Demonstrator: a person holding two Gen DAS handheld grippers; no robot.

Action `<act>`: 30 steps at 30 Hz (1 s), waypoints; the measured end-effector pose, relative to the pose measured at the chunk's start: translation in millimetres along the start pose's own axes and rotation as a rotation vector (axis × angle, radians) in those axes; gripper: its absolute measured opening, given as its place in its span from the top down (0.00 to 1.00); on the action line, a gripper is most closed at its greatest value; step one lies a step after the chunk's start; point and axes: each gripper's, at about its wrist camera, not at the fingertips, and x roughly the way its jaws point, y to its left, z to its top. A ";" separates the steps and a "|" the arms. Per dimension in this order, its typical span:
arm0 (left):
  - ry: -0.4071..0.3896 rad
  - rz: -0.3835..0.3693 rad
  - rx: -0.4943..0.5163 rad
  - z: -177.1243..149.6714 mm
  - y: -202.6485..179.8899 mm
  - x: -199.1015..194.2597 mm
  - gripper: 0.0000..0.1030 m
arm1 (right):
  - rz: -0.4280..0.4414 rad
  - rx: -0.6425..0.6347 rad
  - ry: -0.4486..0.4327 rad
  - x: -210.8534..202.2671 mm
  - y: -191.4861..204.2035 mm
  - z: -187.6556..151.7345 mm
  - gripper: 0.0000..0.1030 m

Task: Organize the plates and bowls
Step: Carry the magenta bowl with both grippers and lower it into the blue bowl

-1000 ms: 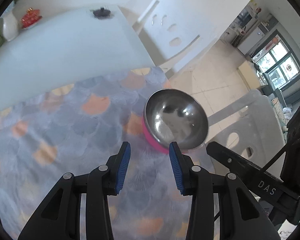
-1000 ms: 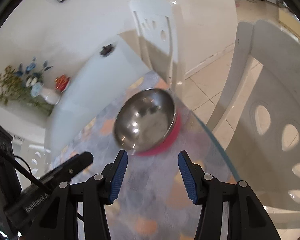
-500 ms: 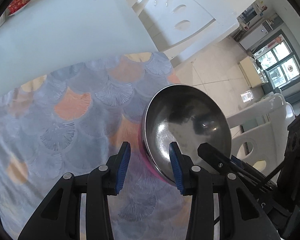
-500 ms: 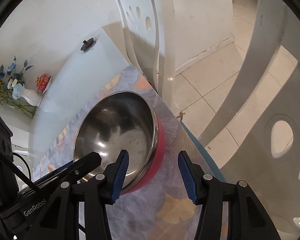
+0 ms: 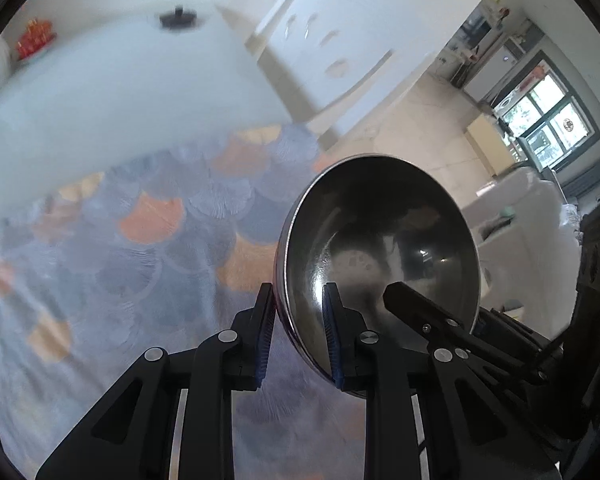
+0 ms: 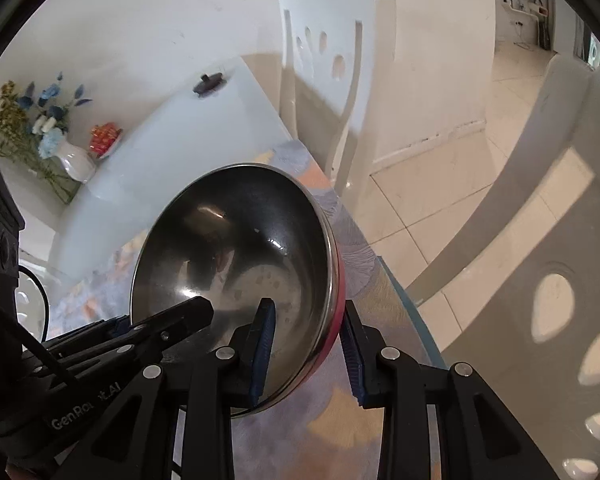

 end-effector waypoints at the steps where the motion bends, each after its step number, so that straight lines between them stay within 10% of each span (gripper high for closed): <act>1: -0.017 -0.001 0.003 -1.7 -2.6 -10.1 0.80 | 0.005 -0.001 -0.003 -8.0 2.6 -1.3 0.70; 18: -0.285 0.021 0.017 -100.6 -45.3 -219.9 0.80 | 0.145 -0.091 -0.112 -187.8 70.4 -63.9 0.69; 30: -0.193 0.108 -0.122 -202.2 -14.9 -221.2 0.80 | 0.171 -0.132 0.168 -170.3 85.5 -166.4 0.68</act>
